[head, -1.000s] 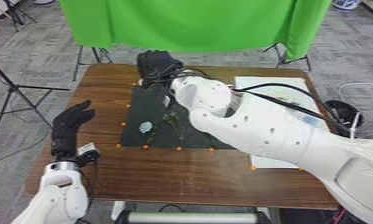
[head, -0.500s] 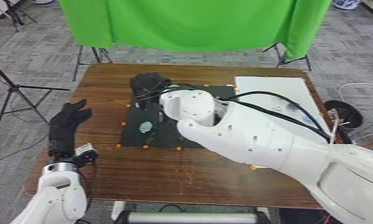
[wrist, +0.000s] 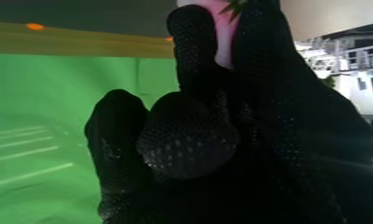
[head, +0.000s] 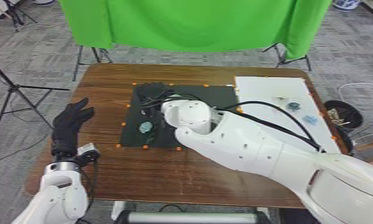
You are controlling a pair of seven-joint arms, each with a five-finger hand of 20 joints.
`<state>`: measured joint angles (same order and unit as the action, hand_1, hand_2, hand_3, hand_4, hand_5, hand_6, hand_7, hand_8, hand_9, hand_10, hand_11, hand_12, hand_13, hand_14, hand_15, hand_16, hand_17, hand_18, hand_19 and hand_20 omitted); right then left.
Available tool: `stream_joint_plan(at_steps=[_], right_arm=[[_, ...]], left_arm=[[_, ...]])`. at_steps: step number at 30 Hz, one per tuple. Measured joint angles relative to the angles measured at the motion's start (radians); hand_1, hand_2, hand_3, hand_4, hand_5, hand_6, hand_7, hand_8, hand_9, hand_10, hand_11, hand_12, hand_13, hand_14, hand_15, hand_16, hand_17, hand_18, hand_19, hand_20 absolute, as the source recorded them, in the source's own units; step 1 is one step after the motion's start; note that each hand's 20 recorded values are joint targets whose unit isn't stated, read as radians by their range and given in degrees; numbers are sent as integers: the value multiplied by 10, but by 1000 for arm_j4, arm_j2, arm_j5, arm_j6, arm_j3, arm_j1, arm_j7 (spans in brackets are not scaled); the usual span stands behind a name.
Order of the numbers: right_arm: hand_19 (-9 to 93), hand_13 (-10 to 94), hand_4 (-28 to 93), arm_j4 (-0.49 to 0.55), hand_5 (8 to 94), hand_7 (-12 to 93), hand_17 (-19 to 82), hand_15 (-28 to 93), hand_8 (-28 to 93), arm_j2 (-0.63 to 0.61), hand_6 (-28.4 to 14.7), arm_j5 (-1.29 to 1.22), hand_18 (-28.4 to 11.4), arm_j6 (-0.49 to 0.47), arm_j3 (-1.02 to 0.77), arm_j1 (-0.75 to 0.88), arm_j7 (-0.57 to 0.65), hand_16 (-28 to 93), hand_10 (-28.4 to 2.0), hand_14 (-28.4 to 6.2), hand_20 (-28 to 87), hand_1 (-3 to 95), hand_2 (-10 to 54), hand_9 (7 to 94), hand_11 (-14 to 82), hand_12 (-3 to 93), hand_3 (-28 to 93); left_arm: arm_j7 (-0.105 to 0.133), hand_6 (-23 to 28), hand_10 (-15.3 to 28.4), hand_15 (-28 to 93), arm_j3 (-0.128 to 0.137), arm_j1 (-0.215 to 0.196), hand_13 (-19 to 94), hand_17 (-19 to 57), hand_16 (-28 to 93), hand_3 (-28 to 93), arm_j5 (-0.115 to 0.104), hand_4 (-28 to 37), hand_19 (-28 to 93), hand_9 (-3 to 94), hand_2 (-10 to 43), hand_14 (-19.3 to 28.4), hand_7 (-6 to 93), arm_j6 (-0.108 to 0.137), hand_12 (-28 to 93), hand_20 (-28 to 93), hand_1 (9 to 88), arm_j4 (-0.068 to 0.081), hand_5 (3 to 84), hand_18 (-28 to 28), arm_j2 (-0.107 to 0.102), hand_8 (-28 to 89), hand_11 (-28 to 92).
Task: Arrange flowers
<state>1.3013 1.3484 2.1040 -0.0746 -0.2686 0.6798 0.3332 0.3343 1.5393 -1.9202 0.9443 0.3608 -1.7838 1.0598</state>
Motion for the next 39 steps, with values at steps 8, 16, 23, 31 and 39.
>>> stream_joint_plan(at_steps=[8, 16, 23, 31, 39], right_arm=[[932, 917, -217, -8, 733, 247, 660, 626, -7, -3, 37, 7, -124, -4, -3, 11, 10, 289, -89, -15, 583, 560, -95, 822, 46, 280, 675], [932, 913, -219, -17, 712, 237, 651, 617, -2, -7, 29, 15, -121, -13, -6, 15, 14, 287, -93, -14, 570, 554, -95, 768, 76, 241, 667], [932, 907, -216, -16, 653, 223, 645, 604, -6, -9, 36, 13, -118, -76, -24, 15, 20, 284, -113, -12, 549, 484, -95, 709, 136, 167, 694], [932, 905, -212, 6, 614, 199, 641, 583, -118, -14, 40, -7, -116, -146, -35, 12, 40, 286, -121, -17, 527, 412, -95, 683, 126, 164, 734], [932, 905, -198, 10, 608, 191, 638, 580, -112, -11, 31, -12, -119, -138, -37, 6, 40, 285, -125, -21, 521, 395, -95, 685, 125, 162, 697]], left_arm=[[3, 5, 127, 177, 17, 7, 397, 44, -16, 665, 17, -280, 63, 505, -95, 158, 129, -67, 107, 144, 259, 27, 477, 119, 6, -78, 172], [15, 4, 124, 184, 4, 0, 399, 46, -15, 654, 37, -282, 62, 508, -95, 157, 150, -34, 105, 146, 298, 10, 477, 118, 2, -86, 187], [20, 3, 126, 199, 4, -11, 400, 45, -19, 660, 36, -282, 64, 511, -95, 159, 161, -31, 101, 147, 283, 1, 479, 118, 5, -93, 201], [21, 4, 130, 205, 3, -23, 400, 46, -26, 667, 34, -283, 64, 514, -95, 160, 161, -28, 98, 147, 271, -1, 480, 118, 5, -95, 204], [21, 4, 131, 214, 1, -24, 401, 45, -29, 670, 33, -283, 67, 518, -95, 161, 167, -28, 96, 147, 258, -2, 483, 118, 5, -97, 212]])
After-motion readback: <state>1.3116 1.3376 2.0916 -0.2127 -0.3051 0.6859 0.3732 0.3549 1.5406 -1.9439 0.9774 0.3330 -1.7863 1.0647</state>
